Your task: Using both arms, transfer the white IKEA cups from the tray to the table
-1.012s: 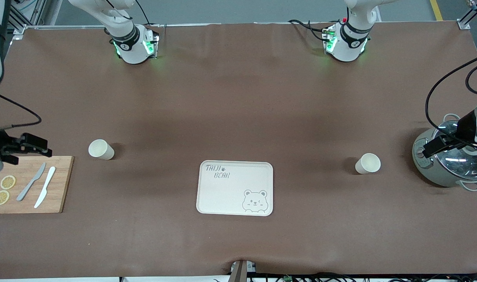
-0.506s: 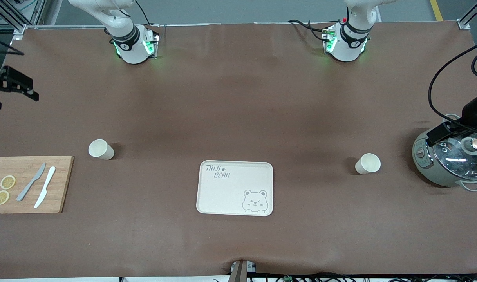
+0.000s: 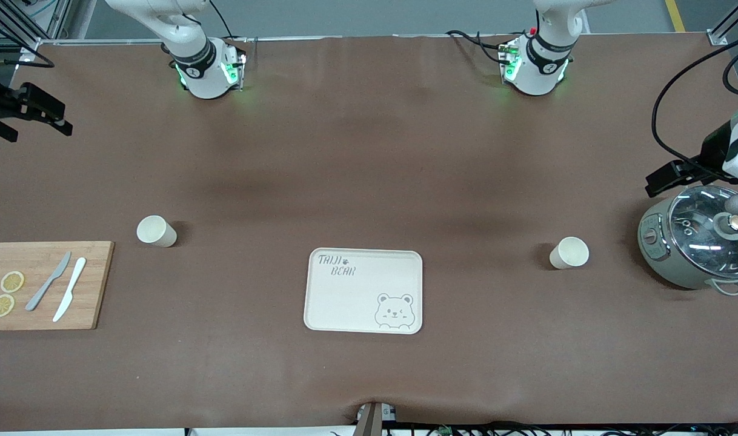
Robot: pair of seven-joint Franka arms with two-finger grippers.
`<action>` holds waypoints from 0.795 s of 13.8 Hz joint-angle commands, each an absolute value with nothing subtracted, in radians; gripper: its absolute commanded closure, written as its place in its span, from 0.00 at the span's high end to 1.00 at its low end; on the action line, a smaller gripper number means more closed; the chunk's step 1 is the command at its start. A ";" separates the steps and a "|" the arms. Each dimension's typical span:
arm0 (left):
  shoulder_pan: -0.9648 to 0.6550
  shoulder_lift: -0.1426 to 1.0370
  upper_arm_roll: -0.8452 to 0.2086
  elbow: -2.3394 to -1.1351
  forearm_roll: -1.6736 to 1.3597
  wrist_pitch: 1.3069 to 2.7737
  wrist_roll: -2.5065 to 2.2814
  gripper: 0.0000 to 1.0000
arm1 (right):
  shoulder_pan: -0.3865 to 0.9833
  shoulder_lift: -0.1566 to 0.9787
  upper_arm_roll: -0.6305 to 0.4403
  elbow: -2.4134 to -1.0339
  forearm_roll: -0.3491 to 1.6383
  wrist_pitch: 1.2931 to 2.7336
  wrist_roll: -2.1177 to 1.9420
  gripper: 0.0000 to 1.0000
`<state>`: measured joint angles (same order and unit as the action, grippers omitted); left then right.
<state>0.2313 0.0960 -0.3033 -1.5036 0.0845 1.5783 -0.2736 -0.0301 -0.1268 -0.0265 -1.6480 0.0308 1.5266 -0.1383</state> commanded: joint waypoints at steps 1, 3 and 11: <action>0.233 0.075 -0.316 -1.526 0.066 1.568 -0.249 1.00 | -0.040 -0.088 -0.025 -1.588 0.009 1.532 -0.115 1.00; 0.238 0.057 -0.337 -1.546 0.066 1.572 -0.250 1.00 | -0.040 -0.046 -0.025 -1.533 0.009 1.516 -0.109 1.00; 0.236 -0.023 -0.341 -1.626 0.037 1.626 -0.249 1.00 | -0.032 -0.035 -0.025 -1.537 0.009 1.505 -0.112 1.00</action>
